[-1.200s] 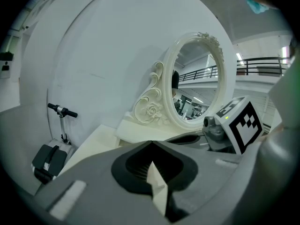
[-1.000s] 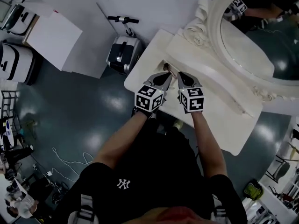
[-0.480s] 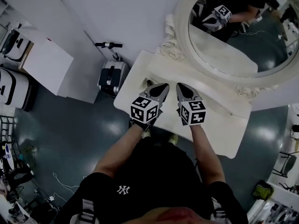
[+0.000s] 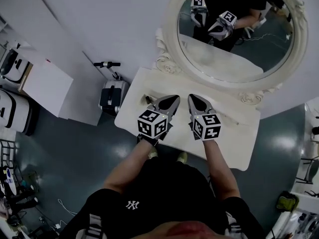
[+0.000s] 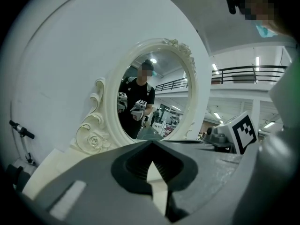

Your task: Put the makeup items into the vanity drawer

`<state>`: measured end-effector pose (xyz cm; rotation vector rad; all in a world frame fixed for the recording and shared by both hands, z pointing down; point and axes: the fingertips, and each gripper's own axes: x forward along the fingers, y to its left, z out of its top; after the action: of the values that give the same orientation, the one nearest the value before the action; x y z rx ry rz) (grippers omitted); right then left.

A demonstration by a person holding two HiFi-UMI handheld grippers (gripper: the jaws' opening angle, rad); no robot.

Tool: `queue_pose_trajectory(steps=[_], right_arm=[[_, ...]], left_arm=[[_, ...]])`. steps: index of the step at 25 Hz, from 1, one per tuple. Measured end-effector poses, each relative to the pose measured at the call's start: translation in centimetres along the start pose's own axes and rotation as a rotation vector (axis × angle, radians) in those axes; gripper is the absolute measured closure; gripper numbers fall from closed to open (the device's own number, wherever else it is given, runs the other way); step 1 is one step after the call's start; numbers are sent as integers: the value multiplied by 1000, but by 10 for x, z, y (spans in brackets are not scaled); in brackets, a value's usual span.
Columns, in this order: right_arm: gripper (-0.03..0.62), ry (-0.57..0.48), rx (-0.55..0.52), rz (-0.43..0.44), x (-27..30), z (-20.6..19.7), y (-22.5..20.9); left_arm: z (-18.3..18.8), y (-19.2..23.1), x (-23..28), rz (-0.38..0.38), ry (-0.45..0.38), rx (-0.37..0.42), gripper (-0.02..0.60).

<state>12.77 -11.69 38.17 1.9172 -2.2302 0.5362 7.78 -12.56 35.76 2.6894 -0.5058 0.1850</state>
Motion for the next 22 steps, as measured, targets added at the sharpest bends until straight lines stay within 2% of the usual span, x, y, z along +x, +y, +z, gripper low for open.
queue_pose_trajectory(steps=[10,22], right_arm=[[571,-51,-20,-11,-27,21,-17],[571,-50,-26,18,-32,19,-15]], left_arm=[[25,-32,11,-28,-47,44,581],[22,-41,11,-9,-44,50,581]])
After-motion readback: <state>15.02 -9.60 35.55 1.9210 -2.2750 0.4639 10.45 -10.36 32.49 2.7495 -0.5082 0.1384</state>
